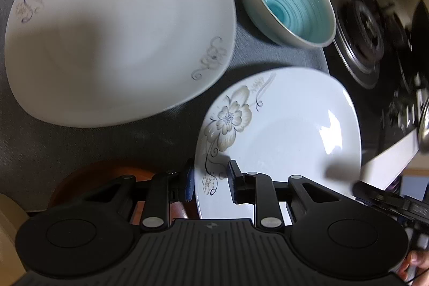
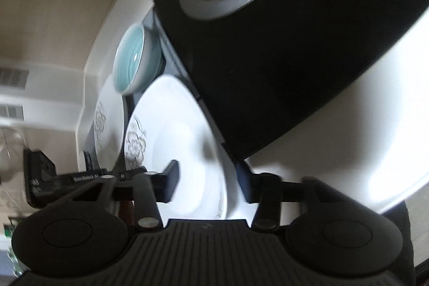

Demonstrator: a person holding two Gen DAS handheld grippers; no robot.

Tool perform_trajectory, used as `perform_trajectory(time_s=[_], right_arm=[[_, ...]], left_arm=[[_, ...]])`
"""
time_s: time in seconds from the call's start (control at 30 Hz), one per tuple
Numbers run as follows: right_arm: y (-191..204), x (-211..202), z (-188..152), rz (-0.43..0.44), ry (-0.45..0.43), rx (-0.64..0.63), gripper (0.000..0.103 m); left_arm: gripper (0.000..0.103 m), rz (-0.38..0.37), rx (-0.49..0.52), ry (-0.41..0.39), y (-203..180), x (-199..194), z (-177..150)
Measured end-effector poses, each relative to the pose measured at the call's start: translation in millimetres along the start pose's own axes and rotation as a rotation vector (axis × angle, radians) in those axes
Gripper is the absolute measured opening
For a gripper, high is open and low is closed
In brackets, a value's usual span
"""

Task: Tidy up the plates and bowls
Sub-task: 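Grasp the rim of the white floral plate with both tools, then lift the white floral plate and carry it toward the other floral plate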

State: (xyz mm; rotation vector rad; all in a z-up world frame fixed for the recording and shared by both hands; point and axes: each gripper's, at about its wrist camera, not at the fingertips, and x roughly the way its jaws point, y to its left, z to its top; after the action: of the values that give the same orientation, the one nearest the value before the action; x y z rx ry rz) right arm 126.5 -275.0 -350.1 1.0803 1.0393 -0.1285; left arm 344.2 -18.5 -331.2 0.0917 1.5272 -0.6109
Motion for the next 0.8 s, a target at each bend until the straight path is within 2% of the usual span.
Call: perform_trajectory(time_s=[0.1,0.27,0.43,0.5,0.57,0.6,0.7,0.73,0.8], right_arm=[[7.1,2.7,-3.3,-0.052,-0.017,-0.043,0.026],[-5.6,-18.8,-10.6,0.006,-0.05,-0.035,0.02],[-22.9,-17.8,-15.2,-0.007,-0.052,-0.002,0.017],[-28.2,-15.7,-17.0,0.019,-0.041,0.025,0.019],[-33.4,-9.1,-18.8,0.055,-0.016,0.041,0.024],[-32.5,-4.0,-19.3,0.057,-0.005,0.033,0.024],[-26.2,-1.1,-22.7,0.034,-0.012,-0.012,0.024],[-26.9,-3.2,-23.0,0.045,-0.019,-0.008,0.023],[-31.1,-11.4,-23.1,0.069,-0.046,0.013,0.019]], left_arm=[[0.027,0.018,0.023,-0.003,-4.2,-4.3,-5.0],[0.027,-0.051,0.019,0.026,-1.0,-2.1,-13.4],[0.027,-0.056,0.046,0.026,-9.5,4.8,-14.9],[0.035,-0.075,0.042,0.027,-10.2,5.8,-14.0],[0.052,-0.116,0.024,0.019,-6.1,3.9,-17.1],[0.053,-0.112,0.025,0.01,-8.1,2.9,-18.3],[0.044,0.027,0.118,-0.009,-33.2,2.9,-21.5],[0.042,0.052,0.129,-0.02,-40.1,4.0,-22.3],[0.036,0.025,0.108,-0.027,-37.9,-1.6,-23.4]])
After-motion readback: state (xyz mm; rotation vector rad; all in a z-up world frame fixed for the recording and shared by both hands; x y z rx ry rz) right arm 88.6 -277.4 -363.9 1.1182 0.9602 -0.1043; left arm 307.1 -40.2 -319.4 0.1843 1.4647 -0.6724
